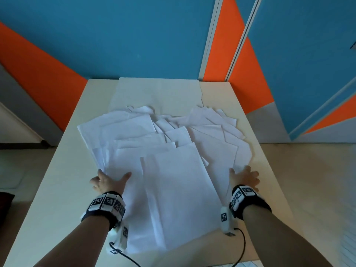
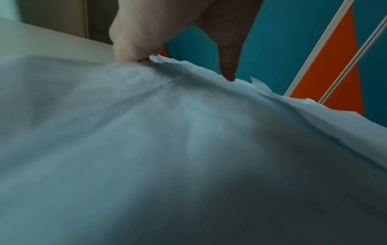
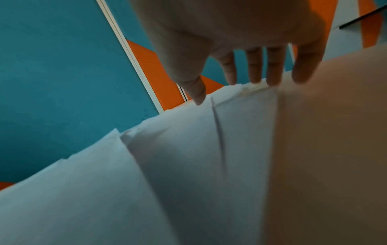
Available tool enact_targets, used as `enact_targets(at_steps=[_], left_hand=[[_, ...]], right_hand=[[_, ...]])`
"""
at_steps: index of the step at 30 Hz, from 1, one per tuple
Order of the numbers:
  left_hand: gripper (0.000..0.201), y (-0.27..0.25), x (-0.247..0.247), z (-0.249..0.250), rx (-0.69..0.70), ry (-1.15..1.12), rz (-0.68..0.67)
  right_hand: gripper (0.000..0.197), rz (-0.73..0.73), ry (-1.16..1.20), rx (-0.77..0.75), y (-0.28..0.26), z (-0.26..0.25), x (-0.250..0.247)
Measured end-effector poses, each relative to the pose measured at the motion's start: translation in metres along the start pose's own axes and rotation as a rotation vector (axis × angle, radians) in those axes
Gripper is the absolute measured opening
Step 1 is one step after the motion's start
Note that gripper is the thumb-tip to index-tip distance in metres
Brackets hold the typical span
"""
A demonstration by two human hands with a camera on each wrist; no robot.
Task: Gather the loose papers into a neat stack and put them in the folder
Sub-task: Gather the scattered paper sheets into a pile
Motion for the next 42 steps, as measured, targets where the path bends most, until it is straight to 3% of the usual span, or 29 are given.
enact_targets(at_steps=[2, 7, 15, 19, 23, 25, 28, 32, 37, 42], left_hand=[[0.100, -0.004, 0.008, 0.003, 0.003, -0.002, -0.013], [0.099, -0.021, 0.025, 0.014, 0.003, 0.013, -0.036], [0.102, -0.028, 0.028, 0.019, -0.014, 0.064, 0.063], [0.092, -0.034, 0.041, 0.026, -0.021, 0.097, 0.017], [0.086, -0.047, 0.058, 0.035, 0.065, 0.209, -0.081], [0.087, -0.050, 0.061, 0.035, 0.080, 0.248, -0.092], [0.085, -0.048, 0.055, 0.034, 0.036, 0.161, -0.064], [0.076, -0.035, 0.037, 0.034, -0.041, 0.095, 0.051], [0.057, -0.006, 0.013, 0.038, -0.087, 0.109, 0.130], [0.046, 0.031, -0.010, 0.041, -0.227, 0.159, 0.136]], right_hand=[[0.059, -0.052, -0.012, -0.003, 0.002, 0.002, 0.004], [0.053, -0.164, -0.009, -0.199, -0.003, -0.023, 0.023], [0.045, -0.021, -0.027, -0.244, 0.059, -0.031, -0.021], [0.045, -0.148, 0.040, -0.139, 0.069, -0.042, -0.015], [0.039, -0.229, 0.016, -0.371, 0.055, -0.061, 0.011], [0.039, -0.236, 0.089, -0.390, 0.056, -0.062, 0.016], [0.046, -0.126, 0.234, -0.278, 0.069, -0.056, 0.005], [0.063, -0.071, 0.214, -0.146, 0.080, -0.043, -0.011], [0.084, -0.134, 0.180, -0.199, 0.072, -0.057, -0.001], [0.088, -0.137, 0.187, -0.202, 0.052, -0.065, 0.015]])
Point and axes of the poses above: each hand's wrist, its own y-axis towards the middle knuckle, its own x-axis out of the palm, z = x × y, the point moved 2 cm from there along y, towards the middle knuckle, and after that the axes turned 1 degree about -x, right-handed, at the moved point
